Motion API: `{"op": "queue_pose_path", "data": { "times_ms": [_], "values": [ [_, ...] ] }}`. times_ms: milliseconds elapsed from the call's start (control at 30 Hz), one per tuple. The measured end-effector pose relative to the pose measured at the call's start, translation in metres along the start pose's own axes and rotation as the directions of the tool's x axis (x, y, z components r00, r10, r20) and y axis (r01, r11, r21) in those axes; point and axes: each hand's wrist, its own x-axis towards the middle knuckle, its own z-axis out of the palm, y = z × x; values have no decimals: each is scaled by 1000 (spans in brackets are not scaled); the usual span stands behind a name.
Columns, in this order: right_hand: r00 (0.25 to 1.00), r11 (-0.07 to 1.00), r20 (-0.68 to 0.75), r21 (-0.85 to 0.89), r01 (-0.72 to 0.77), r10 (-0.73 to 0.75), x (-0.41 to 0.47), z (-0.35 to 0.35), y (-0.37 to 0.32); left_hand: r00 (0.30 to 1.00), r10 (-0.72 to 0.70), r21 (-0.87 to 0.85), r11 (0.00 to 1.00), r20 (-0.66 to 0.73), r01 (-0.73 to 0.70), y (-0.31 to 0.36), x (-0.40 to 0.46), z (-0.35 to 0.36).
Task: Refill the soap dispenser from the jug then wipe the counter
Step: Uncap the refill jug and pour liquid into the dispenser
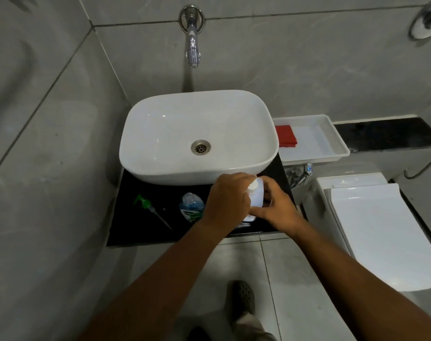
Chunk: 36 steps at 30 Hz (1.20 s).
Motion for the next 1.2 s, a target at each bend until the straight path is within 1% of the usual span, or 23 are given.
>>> {"op": "queue_pose_path", "data": {
  "times_ms": [67,100,133,233,300,400,533,567,667,767,867,933,1067,1100,1167,1200],
  "values": [
    [1000,1000,1,-11,4,-4,0,0,0,987,-124,11,992,-103,126,3,-5,3],
    [1000,1000,1,-12,8,-8,0,0,0,980,-146,-2,989,-134,147,5,-6,4],
    [1000,1000,-1,-11,12,-12,0,1,0,981,-135,-17,991,-141,134,6,-7,5],
    [1000,1000,-9,-22,17,-17,0,1,1,995,-55,-73,996,-87,49,7,-6,7],
    [1000,999,-12,-29,17,-17,0,2,1,994,-74,-72,995,-82,68,6,-4,10],
    [1000,999,-14,-32,14,-15,1,2,2,983,-135,-49,990,-121,130,4,0,11],
    [1000,1000,-12,-27,14,-14,0,2,2,999,-33,-98,995,-39,29,0,0,9],
    [1000,1000,-14,-29,9,-10,0,2,2,999,-34,-111,993,-42,29,-1,0,9],
    [1000,999,-17,-41,-3,2,0,3,2,989,-110,-107,989,-99,100,-2,2,9],
    [1000,999,-20,-45,-19,18,1,4,3,984,-125,-75,990,-126,116,-2,5,10],
    [1000,1000,-14,-28,-9,9,1,4,3,996,-56,-68,996,-62,52,-4,4,10],
    [1000,1000,-9,-17,-5,5,0,3,4,1000,-22,-98,995,-15,20,-5,2,10],
    [1000,1000,-4,-19,-23,23,0,4,4,988,-100,-79,993,-117,91,-9,2,11],
    [1000,1000,-3,-16,-19,19,1,4,4,990,-103,-78,992,-93,96,-9,3,11],
    [1000,1000,-5,-9,-3,3,1,3,5,999,-50,-71,996,3,50,-8,2,12],
    [1000,1000,-7,-8,1,-1,1,3,5,999,-29,-76,997,26,31,-7,2,13]
  ]
}}
